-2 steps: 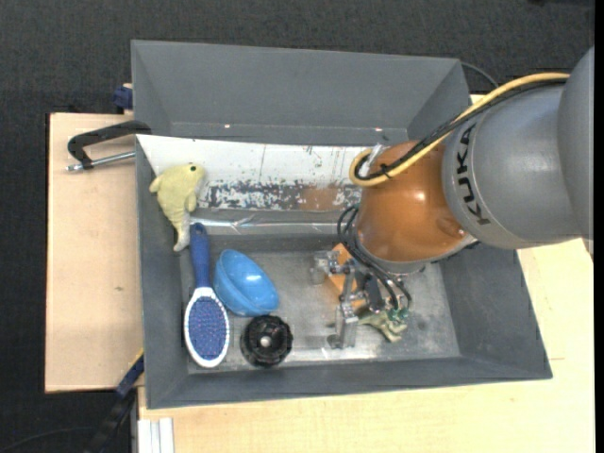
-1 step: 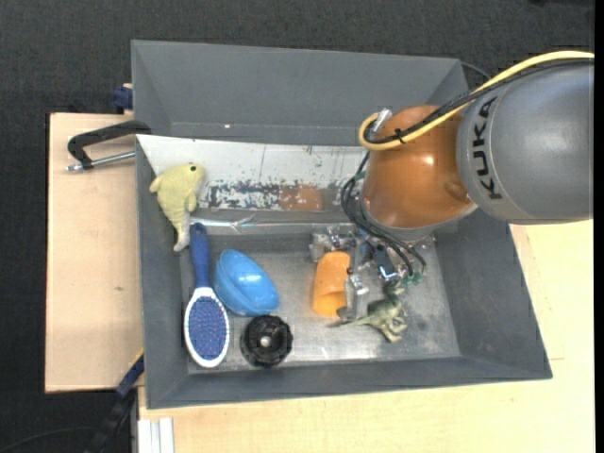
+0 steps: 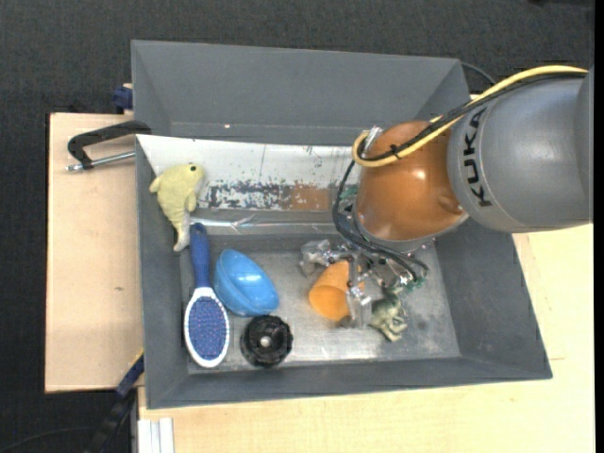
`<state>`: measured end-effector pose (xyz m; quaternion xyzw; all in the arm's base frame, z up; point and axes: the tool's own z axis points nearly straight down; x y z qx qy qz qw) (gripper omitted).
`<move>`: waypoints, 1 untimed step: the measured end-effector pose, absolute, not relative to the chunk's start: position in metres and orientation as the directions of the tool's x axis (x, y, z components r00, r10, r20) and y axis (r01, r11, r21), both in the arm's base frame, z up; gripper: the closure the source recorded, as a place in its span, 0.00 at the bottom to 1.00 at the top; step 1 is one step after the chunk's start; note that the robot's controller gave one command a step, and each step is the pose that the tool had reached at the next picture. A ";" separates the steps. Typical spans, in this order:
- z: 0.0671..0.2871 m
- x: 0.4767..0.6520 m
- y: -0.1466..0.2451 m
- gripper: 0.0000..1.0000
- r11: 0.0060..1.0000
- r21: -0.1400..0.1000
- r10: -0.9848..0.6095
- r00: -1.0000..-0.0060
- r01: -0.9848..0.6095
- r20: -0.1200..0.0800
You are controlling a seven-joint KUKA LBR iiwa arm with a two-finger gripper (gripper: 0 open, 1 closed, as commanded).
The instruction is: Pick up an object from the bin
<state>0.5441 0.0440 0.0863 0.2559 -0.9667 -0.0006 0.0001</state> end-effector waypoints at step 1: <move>0.087 0.545 0.044 1.00 0.869 0.001 -0.494 -0.869 -0.494 -0.003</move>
Offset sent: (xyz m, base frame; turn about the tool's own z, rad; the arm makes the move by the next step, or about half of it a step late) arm 0.0000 0.0000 0.0000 0.0000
